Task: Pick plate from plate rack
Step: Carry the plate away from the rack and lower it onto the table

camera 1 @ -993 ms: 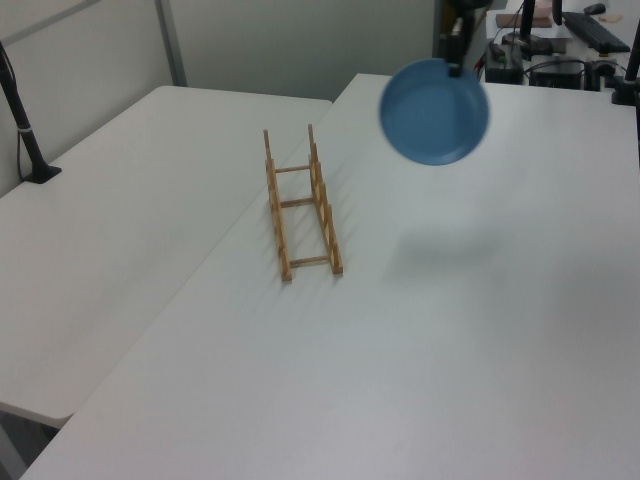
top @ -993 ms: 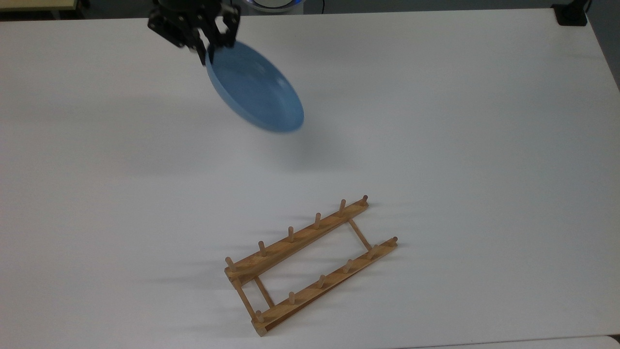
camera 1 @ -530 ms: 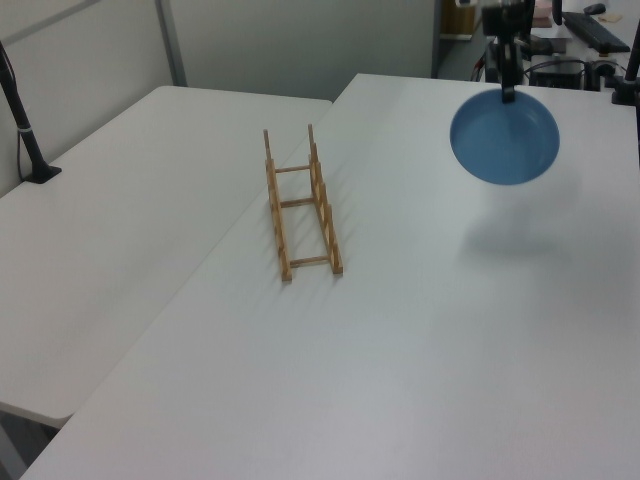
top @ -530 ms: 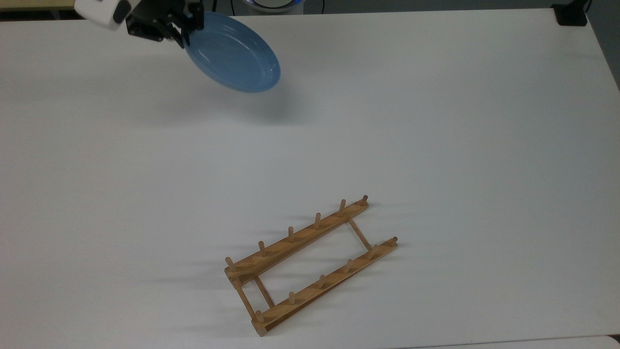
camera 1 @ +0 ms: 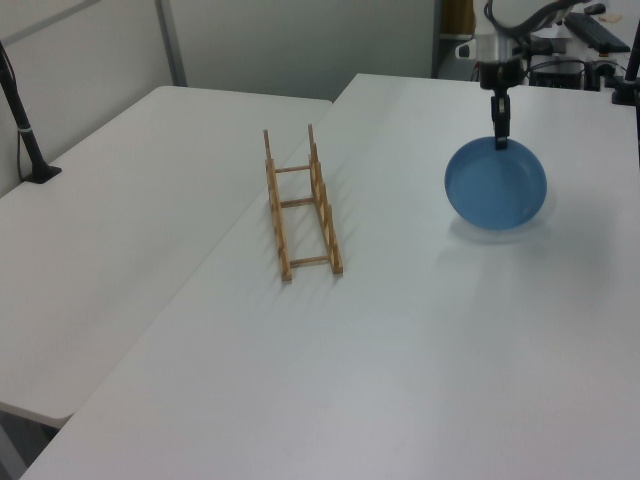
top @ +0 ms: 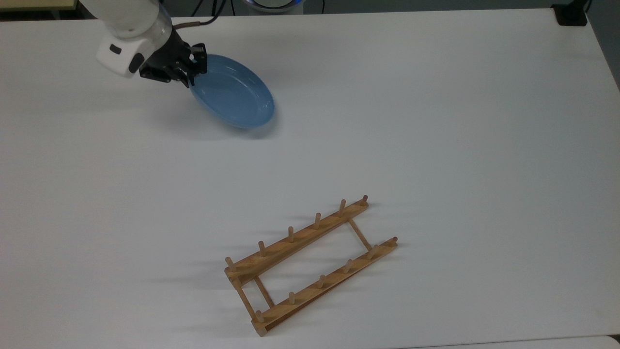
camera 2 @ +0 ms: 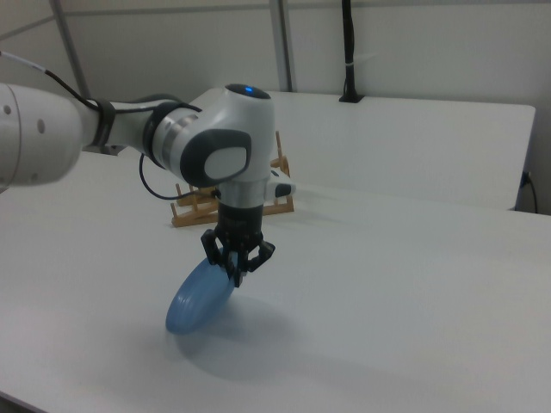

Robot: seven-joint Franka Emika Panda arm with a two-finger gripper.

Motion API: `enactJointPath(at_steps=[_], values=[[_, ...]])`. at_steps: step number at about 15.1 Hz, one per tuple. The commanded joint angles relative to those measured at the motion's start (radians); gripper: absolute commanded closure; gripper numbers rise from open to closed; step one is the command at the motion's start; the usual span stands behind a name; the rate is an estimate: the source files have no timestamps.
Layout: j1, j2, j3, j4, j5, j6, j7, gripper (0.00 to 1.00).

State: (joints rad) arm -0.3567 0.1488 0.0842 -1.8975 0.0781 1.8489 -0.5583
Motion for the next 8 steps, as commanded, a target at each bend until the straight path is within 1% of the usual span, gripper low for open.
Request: enactJointPath(at_steps=[1,4,5,6,7,8], values=[[-0.011,0.017,-0.003,-0.028,0.025,0.036,-0.014,1.0],[-0.015,0.032,-0.003,-0.029,0.023,0.053,-0.011,1.0],[-0.015,0.041,-0.003,-0.029,0.023,0.055,-0.011,0.91],[-0.015,0.046,-0.003,-0.028,0.023,0.055,-0.011,0.67],[-0.018,0.048,-0.003,-0.023,0.023,0.056,-0.011,0.51],[-0.019,0.049,-0.003,-0.02,0.023,0.056,-0.011,0.37]])
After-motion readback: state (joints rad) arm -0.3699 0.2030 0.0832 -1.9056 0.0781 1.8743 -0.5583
